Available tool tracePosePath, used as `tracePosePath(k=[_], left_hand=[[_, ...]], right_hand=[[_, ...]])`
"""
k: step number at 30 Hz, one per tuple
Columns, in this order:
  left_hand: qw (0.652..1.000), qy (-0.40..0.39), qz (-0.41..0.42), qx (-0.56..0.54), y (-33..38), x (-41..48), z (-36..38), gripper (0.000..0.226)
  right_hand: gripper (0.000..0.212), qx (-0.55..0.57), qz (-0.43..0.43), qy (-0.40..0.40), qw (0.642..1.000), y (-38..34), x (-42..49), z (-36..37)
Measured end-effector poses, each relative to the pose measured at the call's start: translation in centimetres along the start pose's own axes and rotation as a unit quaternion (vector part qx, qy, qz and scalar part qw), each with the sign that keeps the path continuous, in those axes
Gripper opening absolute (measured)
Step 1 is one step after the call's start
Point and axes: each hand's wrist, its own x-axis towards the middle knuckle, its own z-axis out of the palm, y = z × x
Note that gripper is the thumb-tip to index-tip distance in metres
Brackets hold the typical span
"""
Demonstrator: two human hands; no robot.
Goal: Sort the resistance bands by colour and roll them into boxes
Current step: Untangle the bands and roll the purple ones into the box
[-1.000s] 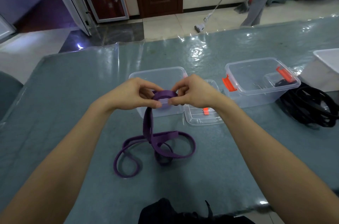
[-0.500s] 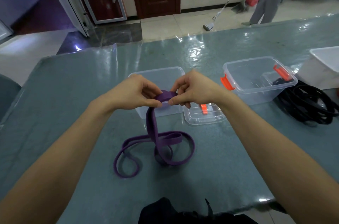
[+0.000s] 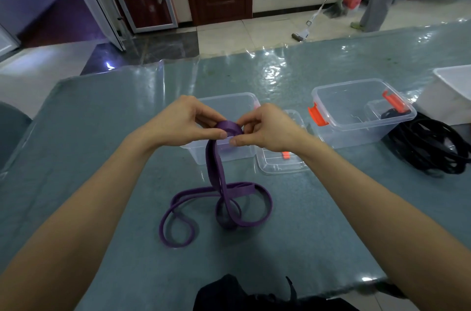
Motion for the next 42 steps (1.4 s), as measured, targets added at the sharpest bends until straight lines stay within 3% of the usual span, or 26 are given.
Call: tracePosePath(k=[7, 12, 20, 24, 27, 28, 30, 31, 33, 35, 37, 39, 42], left_hand=[[0.999, 0.007, -0.008, 0.033, -0.5, -0.1, 0.1, 0.026], [0.998, 0.062, -0.007, -0.026, -1.3, -0.2, 1.7, 0.029], [0.947, 0.151, -0.024, -0.282, -1.4, 0.0, 4.9, 0.032], [0.928, 0.213, -0.021, -0.304, -1.0, 0.4, 5.7, 0.029], [0.935, 0.22, -0.022, -0.279, -0.8, 0.4, 5.6, 0.027], [0.942, 0.21, -0.026, -0.26, -0.9, 0.2, 5.2, 0.027], [0.963, 0.172, -0.04, -0.205, -1.2, -0.4, 4.0, 0.028], [0.976, 0.144, -0.045, -0.158, -1.2, -0.7, 3.2, 0.028], [0.995, 0.079, -0.051, -0.029, -1.0, -0.8, 1.7, 0.028], [0.995, 0.018, -0.049, 0.079, -0.3, -0.4, 0.9, 0.026], [0.988, -0.022, -0.043, 0.144, 0.7, 0.3, 0.9, 0.028], [0.981, -0.032, -0.043, 0.185, 1.6, 0.9, 0.9, 0.03], [0.985, -0.007, -0.06, 0.159, 1.6, 0.9, 1.0, 0.039]], right_hand=[[0.014, 0.145, -0.019, 0.038, 0.989, 1.0, -0.4, 0.3], [0.011, 0.268, -0.01, 0.09, 0.959, 1.7, -0.4, 1.9], [0.012, 0.413, -0.006, 0.175, 0.894, 0.9, 0.0, 4.1], [0.015, 0.517, 0.018, 0.169, 0.839, 0.6, -0.2, 5.3], [0.013, 0.567, 0.034, 0.151, 0.809, 0.8, -0.6, 6.3], [0.011, 0.543, 0.041, 0.139, 0.827, 1.0, -0.8, 6.3], [0.013, 0.399, 0.052, 0.107, 0.909, 1.7, -1.3, 5.5], [0.023, 0.298, 0.056, 0.09, 0.949, 2.0, -1.5, 4.8], [0.047, 0.125, 0.063, 0.068, 0.988, 2.2, -1.6, 3.2], [0.051, 0.004, 0.059, 0.041, 0.997, 1.7, -1.4, 1.8], [0.033, -0.063, 0.045, -0.019, 0.997, 1.0, -0.7, 1.4], [0.019, -0.06, 0.039, -0.053, 0.996, 0.7, 0.0, 1.7], [0.013, 0.02, 0.037, -0.037, 0.998, 1.0, 0.2, 2.2]])
